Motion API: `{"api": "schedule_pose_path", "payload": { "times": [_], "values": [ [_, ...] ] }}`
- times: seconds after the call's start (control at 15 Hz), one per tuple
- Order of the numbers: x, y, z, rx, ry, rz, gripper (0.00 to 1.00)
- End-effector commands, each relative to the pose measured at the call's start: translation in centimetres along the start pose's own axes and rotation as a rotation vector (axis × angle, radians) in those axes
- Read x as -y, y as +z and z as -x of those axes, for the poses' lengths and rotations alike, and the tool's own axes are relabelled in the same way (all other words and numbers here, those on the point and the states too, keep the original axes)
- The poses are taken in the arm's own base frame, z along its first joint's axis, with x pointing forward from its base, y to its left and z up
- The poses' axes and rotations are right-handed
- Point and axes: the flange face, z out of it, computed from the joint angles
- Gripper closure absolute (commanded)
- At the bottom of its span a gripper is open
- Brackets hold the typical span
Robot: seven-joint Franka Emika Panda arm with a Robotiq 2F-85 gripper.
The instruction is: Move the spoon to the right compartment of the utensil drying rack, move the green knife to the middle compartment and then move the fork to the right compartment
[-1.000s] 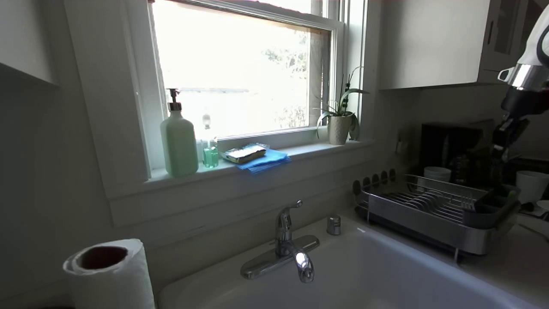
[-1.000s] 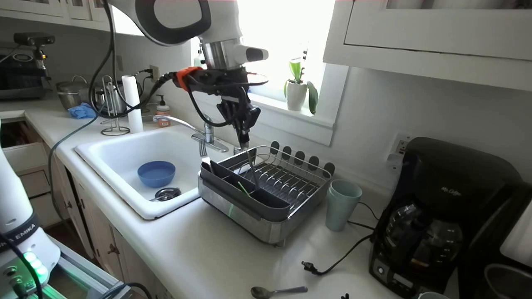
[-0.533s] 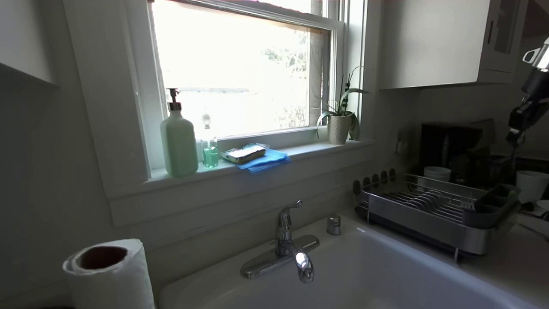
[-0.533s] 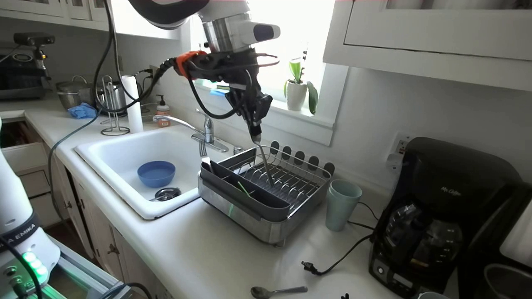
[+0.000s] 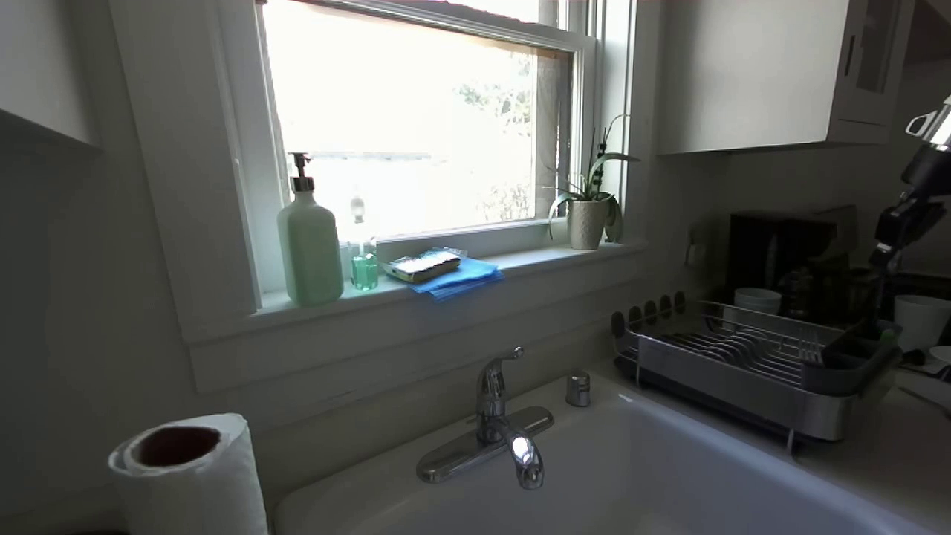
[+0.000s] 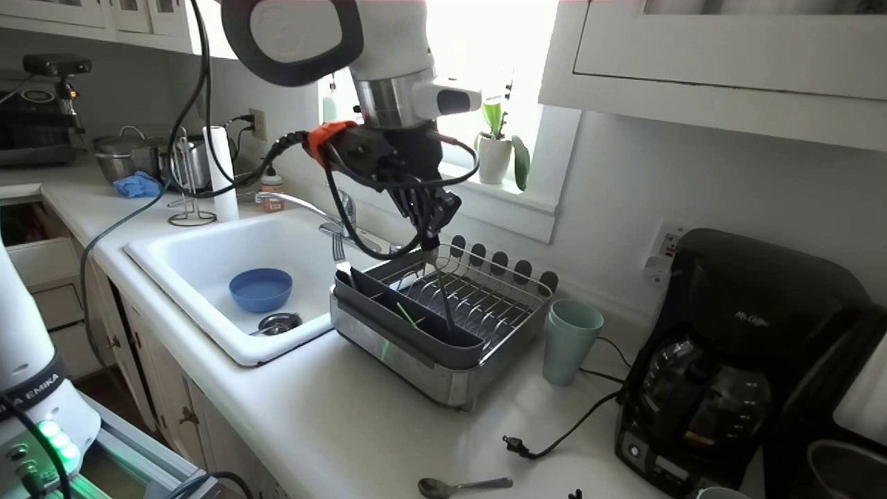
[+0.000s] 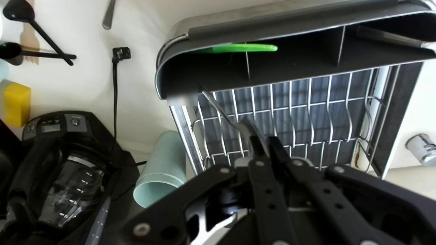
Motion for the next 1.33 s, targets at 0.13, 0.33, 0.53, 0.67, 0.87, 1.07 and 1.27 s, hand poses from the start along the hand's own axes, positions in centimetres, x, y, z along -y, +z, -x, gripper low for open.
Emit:
{"api": "schedule_pose_path", "payload": {
  "times": [0.13,0.33,0.53,0.67,0.87,1.07,1.27],
  "values": [
    [-0.1,3.2,-0.4,0.008,-0.007,-0.056,0.98],
    [0.0,5.1,-0.4,0.056,0.005,-0.048,0.98],
    [0.1,6.8,-0.6,0.084,0.012,-0.032,0.98],
    [0.3,7.6,-0.7,0.101,0.024,-0.026,0.66],
    [0.6,8.5,-0.8,0.133,0.070,-0.026,0.47],
    [1.2,9.1,-0.7,0.170,0.104,-0.020,0.27],
    [1.1,9.3,-0.6,0.212,0.175,0.028,0.06]
  ]
}}
